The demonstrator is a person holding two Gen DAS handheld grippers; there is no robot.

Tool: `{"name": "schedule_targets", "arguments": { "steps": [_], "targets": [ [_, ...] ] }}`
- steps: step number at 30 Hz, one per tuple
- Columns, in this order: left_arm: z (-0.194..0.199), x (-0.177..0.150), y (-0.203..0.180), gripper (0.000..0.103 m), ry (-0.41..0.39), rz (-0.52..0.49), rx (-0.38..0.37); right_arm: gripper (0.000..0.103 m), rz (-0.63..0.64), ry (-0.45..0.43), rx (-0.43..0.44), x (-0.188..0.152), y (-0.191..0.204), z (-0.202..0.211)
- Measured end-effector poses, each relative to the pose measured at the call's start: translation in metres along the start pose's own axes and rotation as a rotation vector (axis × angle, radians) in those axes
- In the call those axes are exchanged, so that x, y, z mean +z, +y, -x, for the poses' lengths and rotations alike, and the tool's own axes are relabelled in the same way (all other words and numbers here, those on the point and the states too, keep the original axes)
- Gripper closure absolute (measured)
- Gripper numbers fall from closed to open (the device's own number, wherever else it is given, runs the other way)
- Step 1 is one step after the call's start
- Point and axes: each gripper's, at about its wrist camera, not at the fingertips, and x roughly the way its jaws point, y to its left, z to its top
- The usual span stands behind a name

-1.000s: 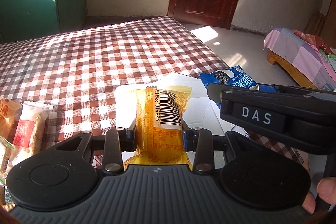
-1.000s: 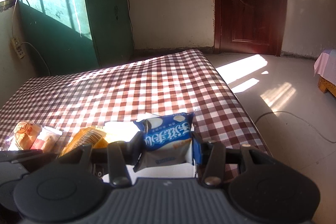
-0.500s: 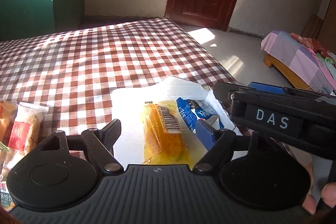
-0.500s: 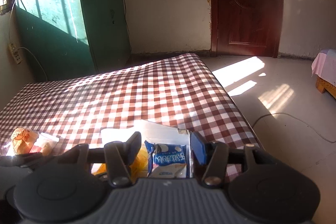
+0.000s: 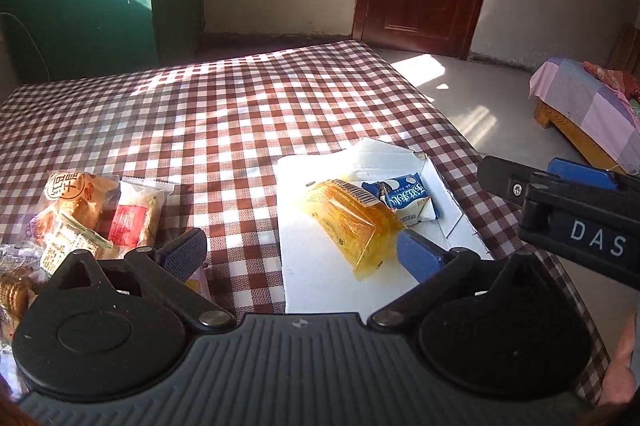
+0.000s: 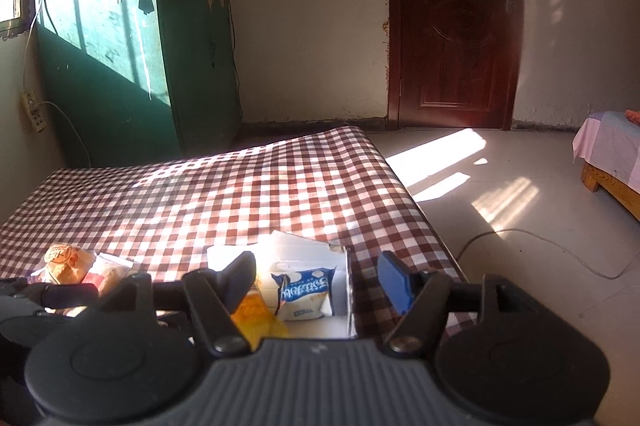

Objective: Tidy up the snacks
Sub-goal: 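Release the bread bag and milk carton onto the white tray with both grippers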

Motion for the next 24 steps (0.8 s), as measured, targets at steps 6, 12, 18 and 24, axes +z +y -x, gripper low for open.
{"name": "schedule_targets", "arguments": {
  "steps": [6,12,18,24],
  "targets": [
    [0.026,-0.008,0.004,0.000,-0.011,0.012,0.012,0.028,0.004,0.000,0.009,-0.006,0.005,0.018],
    [0.049,-0.021,0.014,0.000,-0.020,0.023,0.027,0.026,0.002,0.000,0.025,-0.013,0.011,0.033],
    [0.064,-0.032,0.022,0.000,-0.018,0.033,0.033,0.025,0.016,0.000,0.046,-0.020,0.021,0.046],
    [0.076,-0.038,0.031,0.000,-0.028,0.036,0.059,0.025,0.031,-0.004,0.072,-0.025,0.035,0.055]
  ]
}}
